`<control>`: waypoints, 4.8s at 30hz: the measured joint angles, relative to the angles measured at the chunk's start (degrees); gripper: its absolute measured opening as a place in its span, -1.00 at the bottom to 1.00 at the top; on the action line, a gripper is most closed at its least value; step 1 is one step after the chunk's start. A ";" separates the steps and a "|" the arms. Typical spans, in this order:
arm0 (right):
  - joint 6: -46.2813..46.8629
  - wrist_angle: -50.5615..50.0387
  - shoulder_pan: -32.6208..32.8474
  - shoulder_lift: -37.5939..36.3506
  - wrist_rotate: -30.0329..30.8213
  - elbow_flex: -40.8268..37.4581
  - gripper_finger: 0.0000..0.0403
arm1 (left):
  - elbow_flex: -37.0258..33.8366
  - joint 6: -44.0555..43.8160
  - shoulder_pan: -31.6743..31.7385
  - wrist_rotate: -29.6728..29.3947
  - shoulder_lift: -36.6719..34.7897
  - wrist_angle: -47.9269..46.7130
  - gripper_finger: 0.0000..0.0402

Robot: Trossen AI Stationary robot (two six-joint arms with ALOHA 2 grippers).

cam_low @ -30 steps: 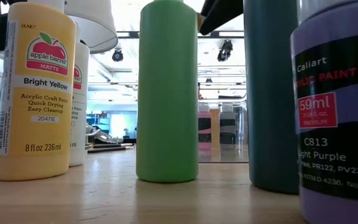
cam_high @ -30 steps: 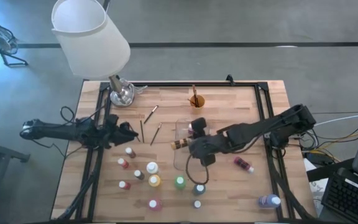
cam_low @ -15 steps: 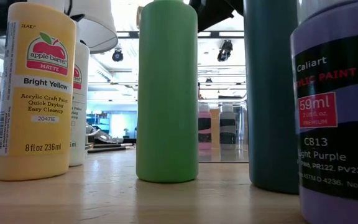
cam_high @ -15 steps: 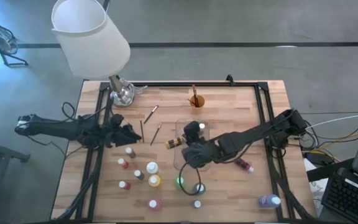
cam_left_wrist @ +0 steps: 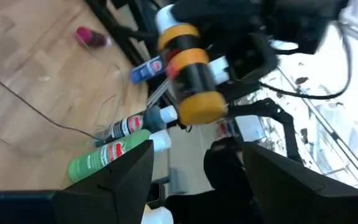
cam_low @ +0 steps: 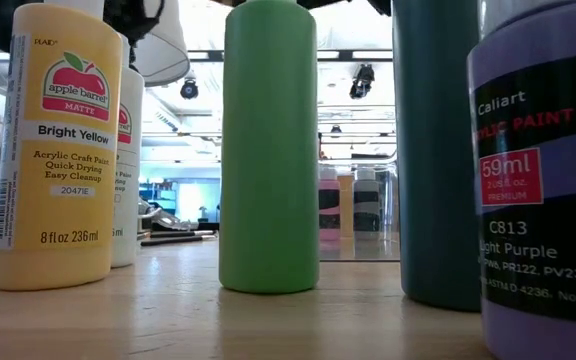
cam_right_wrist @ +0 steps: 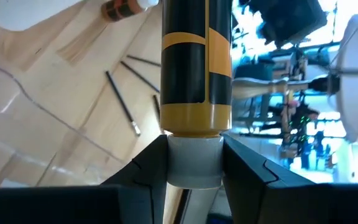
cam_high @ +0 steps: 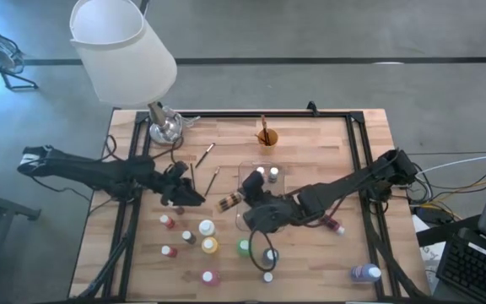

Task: Pick & Place Paint Supplies
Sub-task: Put the small yellow paint bottle into the transparent bin

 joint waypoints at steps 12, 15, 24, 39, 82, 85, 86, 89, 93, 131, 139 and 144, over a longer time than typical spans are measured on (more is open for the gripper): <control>-6.45 5.39 0.63 0.00 -1.64 0.00 -0.45 | 6.82 -1.71 0.04 5.13 7.80 0.37 0.24; -8.55 6.27 0.99 0.02 -3.21 -0.03 -0.45 | 7.52 -3.07 0.15 6.03 9.51 -0.08 0.24; -13.33 9.53 0.94 0.07 -3.49 -0.07 -0.45 | 10.24 -4.70 0.55 8.48 12.20 0.20 0.24; -20.59 14.25 -0.98 3.80 0.55 -0.24 -0.45 | 11.67 -4.75 0.59 11.45 16.45 -0.01 0.24; 39.46 -26.84 -0.32 -2.01 1.58 -0.11 0.05 | 11.92 31.45 0.59 -6.18 16.98 -1.93 -0.36; 43.00 -26.88 -0.30 -4.49 -5.38 -0.22 0.00 | 11.91 40.23 0.63 -15.03 17.00 -1.89 -0.36; 43.83 -26.88 -0.30 -5.28 -7.16 -0.22 -0.01 | 11.85 42.92 0.61 -18.20 17.00 -1.78 -0.36; 45.64 -26.17 -0.30 -7.66 -10.57 -0.48 -0.05 | 11.45 48.68 0.63 -26.81 17.31 -0.76 -0.36; 45.91 -20.89 -0.32 -10.80 -11.08 -1.74 -0.09 | 11.40 55.51 0.48 -30.68 18.89 4.99 -0.36; 43.08 17.29 -10.07 -20.63 -22.73 -13.99 0.20 | 11.64 73.87 -1.42 -27.33 38.61 40.88 -0.36; 43.77 18.51 -11.04 -20.24 -25.58 -13.99 0.15 | 11.62 73.96 -1.42 -27.33 38.61 40.89 -0.36; 43.19 20.44 -11.11 -18.50 -26.18 -13.99 0.21 | 11.63 73.94 -1.38 -27.33 38.61 40.86 -0.36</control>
